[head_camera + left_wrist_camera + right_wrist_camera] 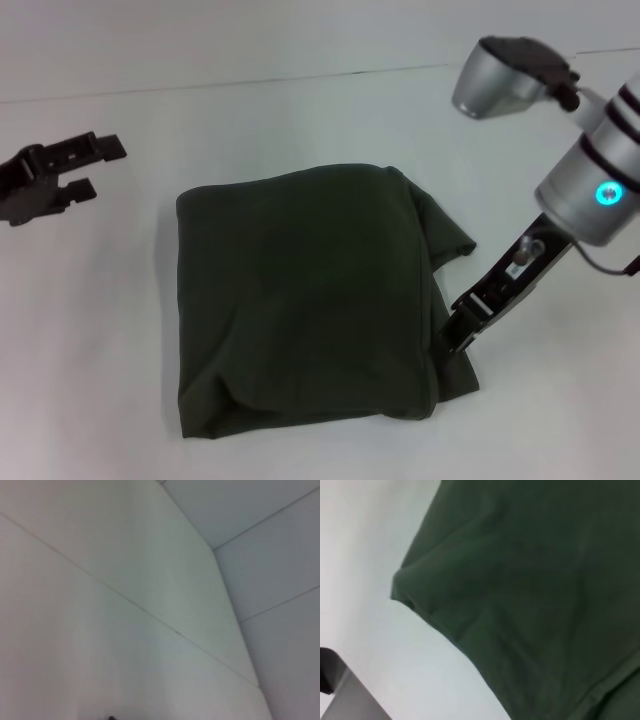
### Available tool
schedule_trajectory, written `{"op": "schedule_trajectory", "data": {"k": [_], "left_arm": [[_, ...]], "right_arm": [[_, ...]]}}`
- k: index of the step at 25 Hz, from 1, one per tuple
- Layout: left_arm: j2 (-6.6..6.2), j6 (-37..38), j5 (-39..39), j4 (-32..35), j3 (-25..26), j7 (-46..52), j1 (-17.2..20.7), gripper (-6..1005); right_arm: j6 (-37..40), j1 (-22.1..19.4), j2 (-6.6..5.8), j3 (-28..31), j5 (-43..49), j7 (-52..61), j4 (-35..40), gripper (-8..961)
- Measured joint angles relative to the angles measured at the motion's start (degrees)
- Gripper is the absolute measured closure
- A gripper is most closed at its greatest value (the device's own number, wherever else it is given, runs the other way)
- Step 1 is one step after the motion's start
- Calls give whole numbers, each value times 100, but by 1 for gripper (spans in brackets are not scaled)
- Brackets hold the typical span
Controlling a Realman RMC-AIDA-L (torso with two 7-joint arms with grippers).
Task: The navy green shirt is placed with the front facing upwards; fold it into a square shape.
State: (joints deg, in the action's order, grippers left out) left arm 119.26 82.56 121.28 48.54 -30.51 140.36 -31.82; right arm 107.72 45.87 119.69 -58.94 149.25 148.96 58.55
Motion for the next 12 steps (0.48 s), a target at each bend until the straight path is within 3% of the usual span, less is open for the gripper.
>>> {"op": "schedule_trajectory", "data": {"k": [6, 12], "left_arm": [[-14, 46, -99, 20, 31, -8, -9, 51], [-25, 29, -122, 24, 94, -9, -11, 50]], "right_arm": [[-122, -50, -1, -175, -91, -49, -252, 561], [-134, -51, -18, -185, 145, -13, -307, 561]]}}
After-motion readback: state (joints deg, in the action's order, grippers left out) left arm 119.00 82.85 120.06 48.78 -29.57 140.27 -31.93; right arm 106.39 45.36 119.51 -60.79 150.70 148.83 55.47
